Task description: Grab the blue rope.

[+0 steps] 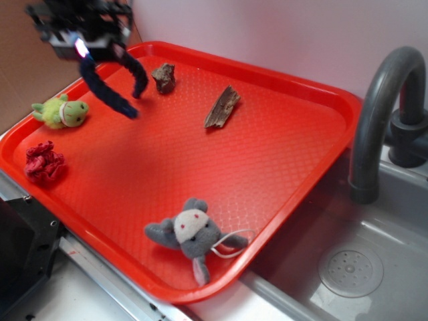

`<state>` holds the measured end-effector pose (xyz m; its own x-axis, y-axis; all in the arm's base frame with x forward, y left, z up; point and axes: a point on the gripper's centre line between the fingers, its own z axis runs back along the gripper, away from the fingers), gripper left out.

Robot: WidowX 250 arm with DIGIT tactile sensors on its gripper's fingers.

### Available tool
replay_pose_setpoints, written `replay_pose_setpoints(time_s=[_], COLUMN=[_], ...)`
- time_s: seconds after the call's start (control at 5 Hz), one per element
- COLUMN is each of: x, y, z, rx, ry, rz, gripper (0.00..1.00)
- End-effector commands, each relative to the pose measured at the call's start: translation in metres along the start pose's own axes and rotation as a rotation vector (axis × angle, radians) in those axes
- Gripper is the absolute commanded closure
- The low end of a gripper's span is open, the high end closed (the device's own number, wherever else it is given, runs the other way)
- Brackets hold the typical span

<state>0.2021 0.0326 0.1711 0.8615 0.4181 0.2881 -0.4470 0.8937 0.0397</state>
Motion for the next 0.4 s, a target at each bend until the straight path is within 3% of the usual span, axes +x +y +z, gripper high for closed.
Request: replay_pose_setpoints(time_s=[0.0, 0.2], x=[0.003, 0.019], y=[0.0, 0.001], z=[0.118, 0.104], rx=[-0.281, -0.309], ry=[-0.088, 0.082], rz=[-0.306, -0.283], gripper=[1.0, 1.0])
